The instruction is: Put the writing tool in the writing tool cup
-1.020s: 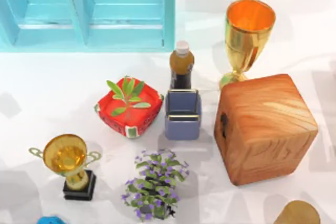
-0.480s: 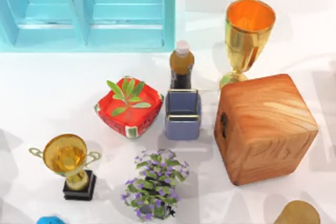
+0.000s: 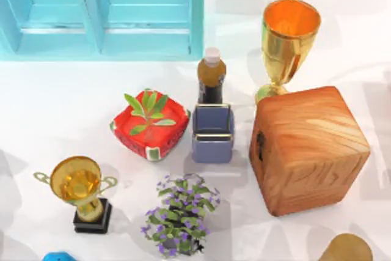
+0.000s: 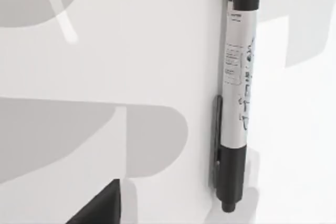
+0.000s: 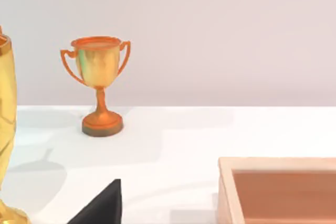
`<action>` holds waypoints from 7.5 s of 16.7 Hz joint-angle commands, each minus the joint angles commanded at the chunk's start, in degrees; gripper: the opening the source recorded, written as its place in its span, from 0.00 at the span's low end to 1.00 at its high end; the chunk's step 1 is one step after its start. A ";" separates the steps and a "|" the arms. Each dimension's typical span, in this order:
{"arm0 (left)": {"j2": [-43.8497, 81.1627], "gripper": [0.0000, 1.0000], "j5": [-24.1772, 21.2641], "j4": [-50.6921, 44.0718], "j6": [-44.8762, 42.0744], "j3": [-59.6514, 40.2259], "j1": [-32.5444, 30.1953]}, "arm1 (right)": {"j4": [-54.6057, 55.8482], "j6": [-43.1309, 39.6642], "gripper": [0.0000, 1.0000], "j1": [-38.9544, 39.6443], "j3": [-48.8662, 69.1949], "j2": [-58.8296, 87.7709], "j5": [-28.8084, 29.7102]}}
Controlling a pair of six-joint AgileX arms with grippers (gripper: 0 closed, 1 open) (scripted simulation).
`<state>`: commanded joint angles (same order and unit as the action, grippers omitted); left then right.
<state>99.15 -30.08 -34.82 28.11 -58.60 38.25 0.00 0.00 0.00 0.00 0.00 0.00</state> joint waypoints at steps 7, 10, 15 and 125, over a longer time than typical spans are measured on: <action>1.55 1.00 0.58 5.38 4.77 1.87 -5.51 | 0.00 0.00 1.00 0.00 0.00 0.00 0.00; 7.76 1.00 1.19 13.86 7.21 3.38 -8.28 | 0.00 0.00 1.00 0.00 0.00 0.00 0.00; 16.36 1.00 2.08 23.22 8.76 2.71 -8.19 | 0.00 0.00 1.00 0.00 0.00 0.00 0.00; 21.55 0.15 122.71 73.06 -18.37 -14.44 -102.89 | 0.00 0.00 1.00 0.00 0.00 0.00 0.00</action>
<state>120.70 92.63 38.24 9.74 -73.04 -64.64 0.00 0.00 0.00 0.00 0.00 0.00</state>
